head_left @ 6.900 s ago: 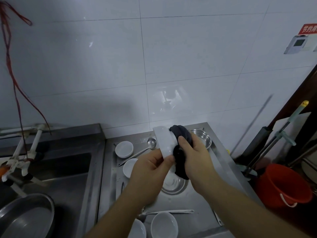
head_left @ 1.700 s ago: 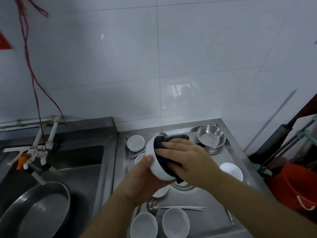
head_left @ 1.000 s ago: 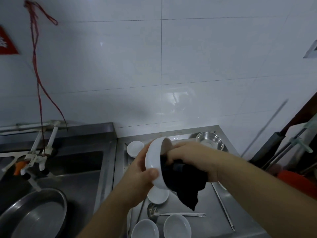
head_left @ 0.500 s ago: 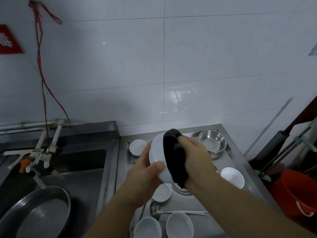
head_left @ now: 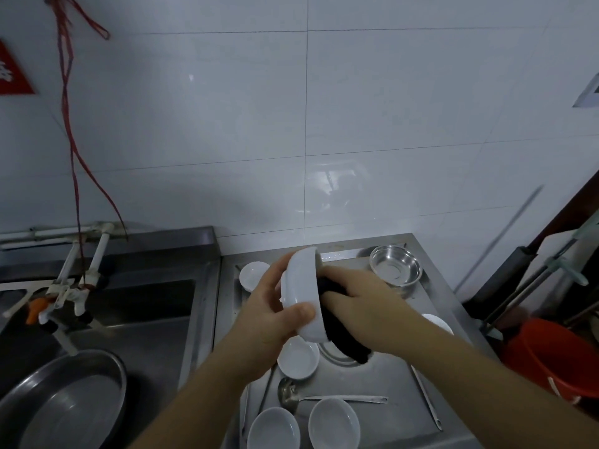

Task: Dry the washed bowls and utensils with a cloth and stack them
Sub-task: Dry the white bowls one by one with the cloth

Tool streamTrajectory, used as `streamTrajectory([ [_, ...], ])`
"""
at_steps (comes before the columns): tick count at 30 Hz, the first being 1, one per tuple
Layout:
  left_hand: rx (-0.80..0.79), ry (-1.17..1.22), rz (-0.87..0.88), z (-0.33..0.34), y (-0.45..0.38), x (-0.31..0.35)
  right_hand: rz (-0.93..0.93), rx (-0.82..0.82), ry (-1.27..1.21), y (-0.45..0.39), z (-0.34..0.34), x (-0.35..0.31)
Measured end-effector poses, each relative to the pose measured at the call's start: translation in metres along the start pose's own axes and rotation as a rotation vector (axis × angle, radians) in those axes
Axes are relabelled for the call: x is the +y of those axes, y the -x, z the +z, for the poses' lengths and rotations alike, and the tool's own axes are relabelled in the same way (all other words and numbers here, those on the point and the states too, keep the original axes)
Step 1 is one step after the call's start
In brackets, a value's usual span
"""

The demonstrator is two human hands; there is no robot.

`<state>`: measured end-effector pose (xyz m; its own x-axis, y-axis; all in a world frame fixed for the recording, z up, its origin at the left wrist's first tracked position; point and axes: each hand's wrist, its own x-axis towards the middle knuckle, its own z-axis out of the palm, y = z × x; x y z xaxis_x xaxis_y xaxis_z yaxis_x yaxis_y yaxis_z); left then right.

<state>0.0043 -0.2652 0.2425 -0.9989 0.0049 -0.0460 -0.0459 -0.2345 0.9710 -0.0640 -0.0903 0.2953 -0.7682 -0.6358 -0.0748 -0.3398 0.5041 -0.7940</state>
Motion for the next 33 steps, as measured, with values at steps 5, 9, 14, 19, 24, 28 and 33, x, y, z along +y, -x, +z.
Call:
streamTrajectory([
  [5,-0.05,-0.101,-0.058,-0.008,0.005,-0.011,0.312,-0.059,-0.809,0.014,0.004,0.002],
  [9,-0.052,-0.133,-0.028,-0.005,0.011,-0.016,0.428,0.039,-1.198,0.012,0.015,0.012],
  [14,0.027,-0.303,-0.023,0.009,0.011,-0.013,0.465,0.186,-1.056,0.004,0.022,0.012],
  [19,-0.013,-0.636,0.001,0.003,0.006,-0.004,0.555,0.063,-1.177,0.007,0.007,0.012],
  [24,-0.068,-0.753,0.009,0.008,-0.006,0.006,0.535,0.06,-1.218,0.011,0.01,0.014],
  [28,0.156,-0.285,-0.097,0.011,-0.014,0.0,0.454,0.153,-1.344,0.007,0.007,0.019],
  [33,0.243,0.457,-0.415,0.022,-0.008,-0.021,0.405,0.252,-1.443,0.003,0.007,0.024],
])
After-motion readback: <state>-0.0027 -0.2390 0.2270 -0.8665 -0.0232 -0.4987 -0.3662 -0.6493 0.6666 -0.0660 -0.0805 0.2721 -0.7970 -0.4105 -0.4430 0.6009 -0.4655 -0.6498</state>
